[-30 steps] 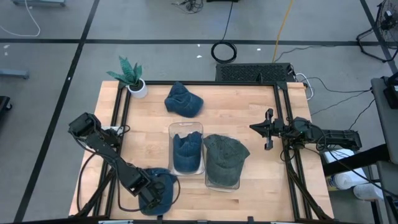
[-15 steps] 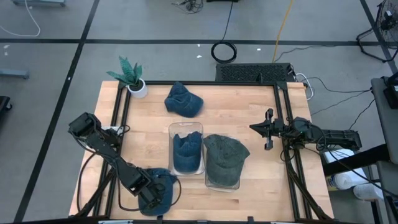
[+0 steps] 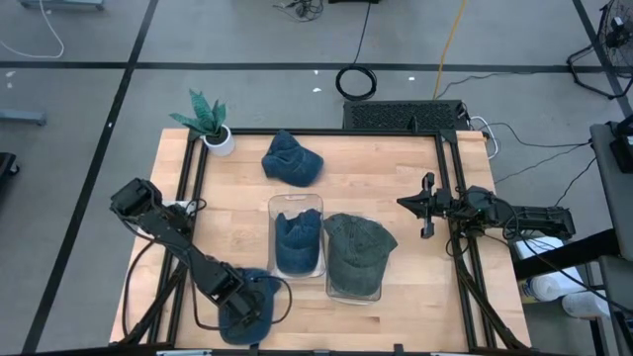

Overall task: Pick & Place hat
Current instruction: Put the bottom blue cap into the left transparent bin

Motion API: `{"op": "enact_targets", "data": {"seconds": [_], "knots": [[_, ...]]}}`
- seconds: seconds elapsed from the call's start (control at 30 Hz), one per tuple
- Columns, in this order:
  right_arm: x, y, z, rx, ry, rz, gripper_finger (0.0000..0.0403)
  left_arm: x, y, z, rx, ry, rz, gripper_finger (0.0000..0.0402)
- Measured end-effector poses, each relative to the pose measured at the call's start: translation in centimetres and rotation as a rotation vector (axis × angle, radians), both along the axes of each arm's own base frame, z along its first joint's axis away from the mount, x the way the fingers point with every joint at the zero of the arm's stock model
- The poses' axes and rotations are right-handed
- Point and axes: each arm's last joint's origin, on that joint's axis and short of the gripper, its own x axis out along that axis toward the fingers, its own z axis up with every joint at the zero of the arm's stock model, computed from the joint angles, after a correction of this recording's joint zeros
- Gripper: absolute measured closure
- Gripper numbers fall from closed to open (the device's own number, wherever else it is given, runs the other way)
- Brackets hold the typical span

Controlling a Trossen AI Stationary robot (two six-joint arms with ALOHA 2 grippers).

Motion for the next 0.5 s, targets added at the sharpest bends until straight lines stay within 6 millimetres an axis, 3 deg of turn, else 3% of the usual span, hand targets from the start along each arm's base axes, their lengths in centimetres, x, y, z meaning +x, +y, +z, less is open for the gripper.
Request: {"op": "enact_targets", "data": {"seconds": [0.23,0.5], "knots": [[0.0,0.0,0.0,0.000,0.000,0.000,0.0403,0.3,0.2,0.2,-0.050,0.023,-0.042,0.0397],[0.0,0.0,0.0,0.000,0.000,0.000,0.0403,1.3,-0.5,2.2,-0.059,-0.071,-0.109,0.0397]]}}
